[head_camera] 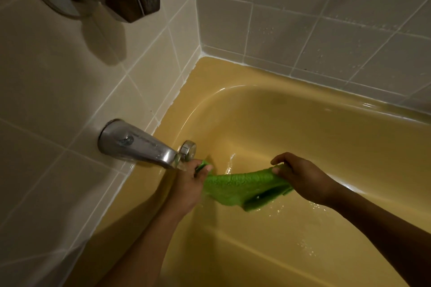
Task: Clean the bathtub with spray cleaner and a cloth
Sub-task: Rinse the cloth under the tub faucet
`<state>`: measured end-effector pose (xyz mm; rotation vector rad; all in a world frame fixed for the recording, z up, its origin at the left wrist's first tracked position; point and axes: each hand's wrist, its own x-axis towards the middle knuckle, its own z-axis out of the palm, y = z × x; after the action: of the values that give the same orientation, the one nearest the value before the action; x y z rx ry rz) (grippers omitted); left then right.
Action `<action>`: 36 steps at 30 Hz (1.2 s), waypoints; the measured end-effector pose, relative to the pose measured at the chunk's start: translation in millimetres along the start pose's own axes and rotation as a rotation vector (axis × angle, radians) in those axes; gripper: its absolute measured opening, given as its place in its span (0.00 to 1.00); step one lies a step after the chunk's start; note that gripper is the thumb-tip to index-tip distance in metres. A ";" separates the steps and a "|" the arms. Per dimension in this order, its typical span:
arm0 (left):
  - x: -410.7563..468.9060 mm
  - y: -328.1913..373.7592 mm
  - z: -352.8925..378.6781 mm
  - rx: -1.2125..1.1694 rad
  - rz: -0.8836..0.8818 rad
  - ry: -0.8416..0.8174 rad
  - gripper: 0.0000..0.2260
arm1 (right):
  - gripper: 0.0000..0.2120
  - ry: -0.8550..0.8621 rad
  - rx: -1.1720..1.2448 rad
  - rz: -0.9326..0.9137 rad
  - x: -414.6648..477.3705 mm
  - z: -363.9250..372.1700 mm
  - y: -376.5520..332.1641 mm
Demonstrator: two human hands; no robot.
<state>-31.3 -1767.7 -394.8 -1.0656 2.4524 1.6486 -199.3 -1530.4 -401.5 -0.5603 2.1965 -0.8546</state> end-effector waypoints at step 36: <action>-5.2 -37.1 -33.4 -0.064 0.084 -0.006 0.09 | 0.09 -0.149 -0.094 -0.380 52.7 98.5 -114.4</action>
<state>4.3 -1800.4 -408.4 -0.9751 2.4897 1.7618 -145.6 -1680.9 -396.5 -1.0772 2.0323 -0.8708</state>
